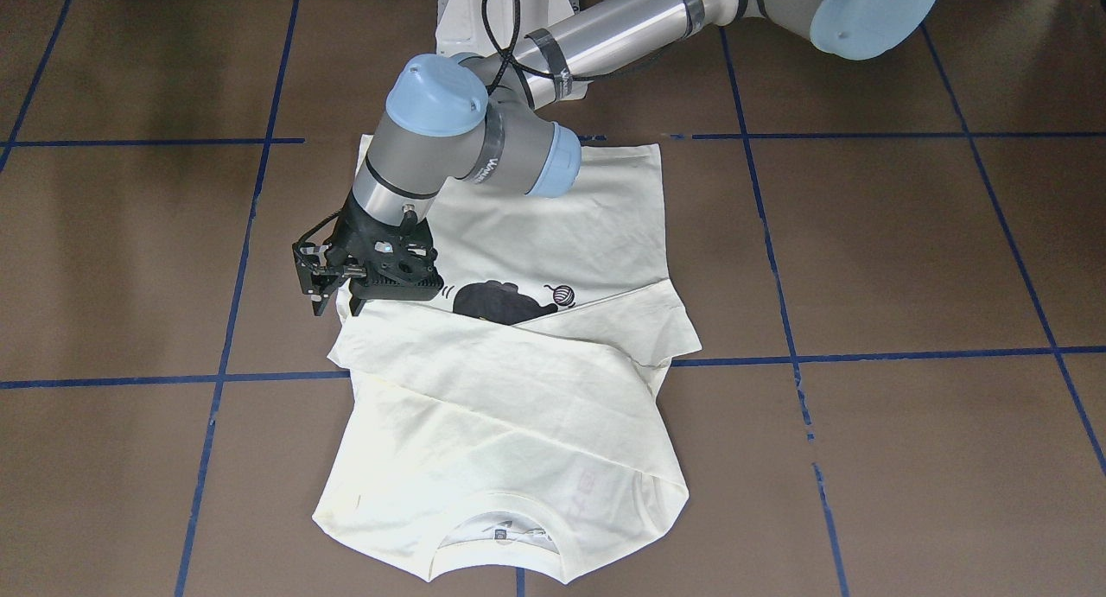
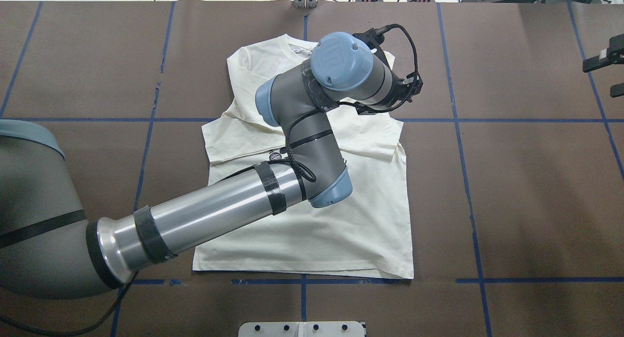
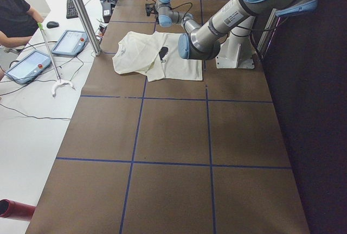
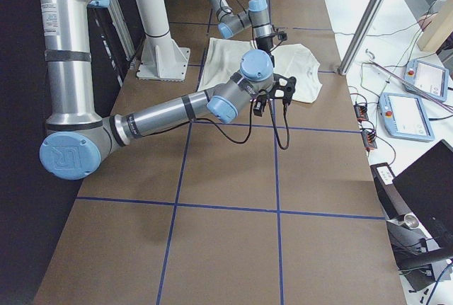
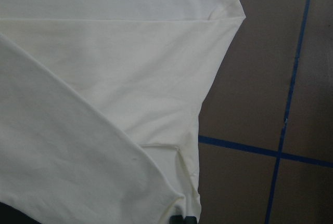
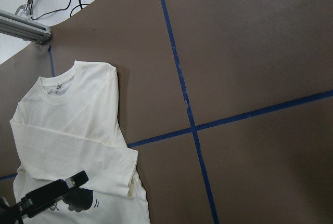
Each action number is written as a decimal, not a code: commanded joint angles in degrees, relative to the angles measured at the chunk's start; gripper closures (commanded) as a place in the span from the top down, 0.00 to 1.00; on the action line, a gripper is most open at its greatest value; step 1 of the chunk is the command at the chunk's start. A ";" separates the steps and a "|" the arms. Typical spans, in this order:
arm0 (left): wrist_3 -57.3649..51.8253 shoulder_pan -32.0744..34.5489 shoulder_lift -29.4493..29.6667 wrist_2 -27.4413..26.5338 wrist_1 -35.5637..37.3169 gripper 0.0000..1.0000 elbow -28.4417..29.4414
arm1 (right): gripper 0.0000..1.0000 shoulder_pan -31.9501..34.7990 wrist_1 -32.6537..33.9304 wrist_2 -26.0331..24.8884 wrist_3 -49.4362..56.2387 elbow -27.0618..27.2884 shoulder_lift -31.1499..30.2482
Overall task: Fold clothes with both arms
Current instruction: 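Fold the held sleeve across the shirt body with the left gripper, then release the sleeve with the left gripper while the right gripper moves to the hem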
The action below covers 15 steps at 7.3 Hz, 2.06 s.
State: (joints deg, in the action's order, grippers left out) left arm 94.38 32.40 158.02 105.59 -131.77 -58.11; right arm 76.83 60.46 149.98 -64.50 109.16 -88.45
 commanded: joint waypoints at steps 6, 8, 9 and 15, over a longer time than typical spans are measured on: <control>-7.89 4.16 -37.87 6.12 17.33 0.80 -47.35 | 0.97 -64.60 7.51 -68.82 -45.30 14.40 0.21; -7.81 4.34 -38.57 6.20 17.43 0.81 -46.92 | 0.84 -76.18 12.91 -78.57 -55.00 13.98 -0.40; -7.81 4.34 -38.75 6.12 17.25 0.82 -46.66 | 0.84 -77.87 15.54 -78.87 -55.90 12.67 -0.49; -7.81 3.90 -38.75 6.03 16.81 0.84 -45.52 | 0.00 -78.33 15.56 -79.40 -57.49 10.28 1.52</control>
State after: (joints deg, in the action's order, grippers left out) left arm 86.63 36.35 119.27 111.69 -114.95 -103.87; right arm -1.52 76.02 70.58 -121.69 119.28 -87.41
